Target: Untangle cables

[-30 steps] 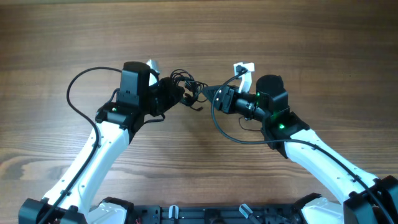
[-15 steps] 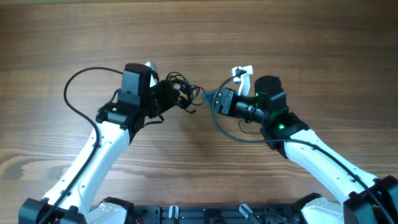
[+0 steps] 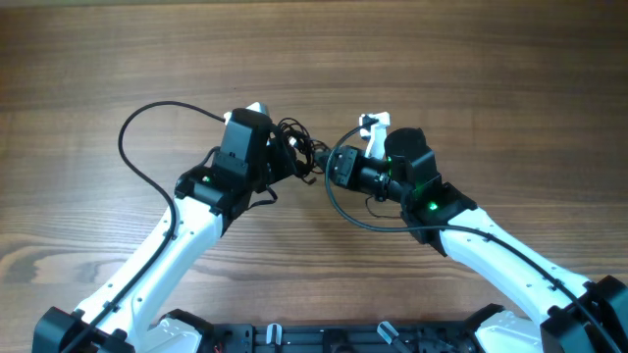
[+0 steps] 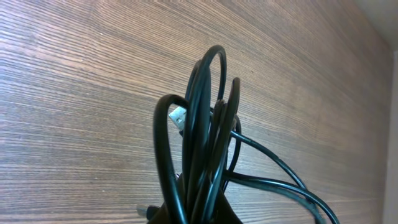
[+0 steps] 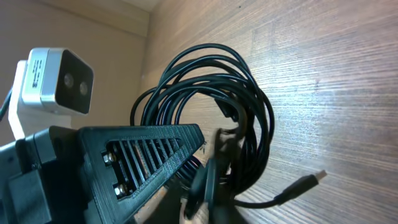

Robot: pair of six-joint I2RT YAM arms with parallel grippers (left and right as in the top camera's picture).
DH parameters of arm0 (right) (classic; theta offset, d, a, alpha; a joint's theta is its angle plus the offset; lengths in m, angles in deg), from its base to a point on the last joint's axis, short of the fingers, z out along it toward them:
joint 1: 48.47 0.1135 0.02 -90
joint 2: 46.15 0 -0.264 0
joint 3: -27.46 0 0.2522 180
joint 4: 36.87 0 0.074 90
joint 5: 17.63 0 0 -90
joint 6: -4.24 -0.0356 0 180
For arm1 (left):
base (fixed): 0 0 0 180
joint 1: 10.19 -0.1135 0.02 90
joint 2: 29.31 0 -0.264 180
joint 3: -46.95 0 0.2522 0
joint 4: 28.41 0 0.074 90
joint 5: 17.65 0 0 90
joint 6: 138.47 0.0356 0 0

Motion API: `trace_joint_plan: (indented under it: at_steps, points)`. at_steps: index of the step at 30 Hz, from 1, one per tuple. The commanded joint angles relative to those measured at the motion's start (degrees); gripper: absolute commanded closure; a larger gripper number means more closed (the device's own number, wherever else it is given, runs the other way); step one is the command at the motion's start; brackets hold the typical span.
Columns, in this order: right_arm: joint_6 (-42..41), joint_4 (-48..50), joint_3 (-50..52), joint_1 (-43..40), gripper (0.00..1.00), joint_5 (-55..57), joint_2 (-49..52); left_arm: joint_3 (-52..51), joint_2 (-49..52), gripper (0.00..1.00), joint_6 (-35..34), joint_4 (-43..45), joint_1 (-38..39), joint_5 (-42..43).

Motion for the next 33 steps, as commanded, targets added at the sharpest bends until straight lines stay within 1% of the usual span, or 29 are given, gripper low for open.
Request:
trace_joint_plan:
  at_steps: [1,3,6,10,13,15,18,20,22,25,27,28,29,30,31,32,33]
  points:
    - [0.0,-0.13,0.13,0.15,0.95,1.95,-0.52,1.36,-1.07,0.96,1.49,0.15,0.5,-2.05]
    - [0.04,-0.35,0.13,0.35,0.95,3.13,-0.52,1.36,-1.07,0.96,1.49,0.22,0.5,-0.68]
    - [0.02,0.24,0.13,1.64,0.96,6.16,-0.52,1.36,-1.07,0.96,1.49,0.2,0.55,4.87]
    - [0.04,0.24,0.13,3.63,0.95,11.65,-0.52,1.36,-1.09,0.96,1.27,0.22,0.55,10.19]
    - [0.02,1.77,0.13,3.74,0.96,12.15,-0.52,1.36,-1.09,0.96,1.09,0.24,0.55,14.03]
    - [0.07,1.88,0.13,3.74,0.95,12.17,-0.46,1.36,-1.09,0.96,-3.28,1.33,0.55,15.08]
    - [0.04,1.86,0.13,3.78,0.95,12.11,0.61,1.36,-1.09,0.96,-5.95,4.52,0.52,18.67]
    - [0.04,1.75,0.13,3.89,0.95,11.82,1.44,1.36,-1.09,0.96,-6.54,6.29,0.52,21.24]
    - [0.24,1.7,0.13,3.89,0.95,11.45,1.86,1.36,-1.09,0.96,-7.8,6.45,0.5,21.57]
    - [0.22,1.7,0.13,3.87,0.94,11.45,1.84,1.36,-1.09,0.96,-11.61,6.71,-0.37,21.57]
    - [0.39,1.7,0.13,3.87,0.81,11.28,1.84,1.36,-1.09,0.96,-14.38,6.91,-1.42,21.57]
    - [0.68,1.7,0.13,3.85,0.72,11.26,1.81,1.36,-1.09,0.96,-16.28,6.88,-2.27,21.57]
    - [1.49,1.7,0.13,3.67,0.66,11.23,1.64,1.36,-1.09,0.96,-18.45,6.84,-3.15,21.57]
    - [1.81,1.68,0.13,3.54,0.54,11.28,1.4,1.36,-1.09,0.96,-19.85,6.84,-3.89,21.57]
    - [1.95,1.7,0.13,3.23,0.39,11.28,1.05,1.36,-1.09,0.96,-21.22,6.84,-4.61,21.55]
    - [1.97,1.73,0.13,2.86,0.01,11.28,0.59,1.36,-1.09,0.96,-22.53,6.84,-5.46,21.55]
    - [2.56,1.7,0.13,2.45,0.0,11.19,0.02,1.36,-1.09,0.96,-23.61,6.84,-6.27,21.51]
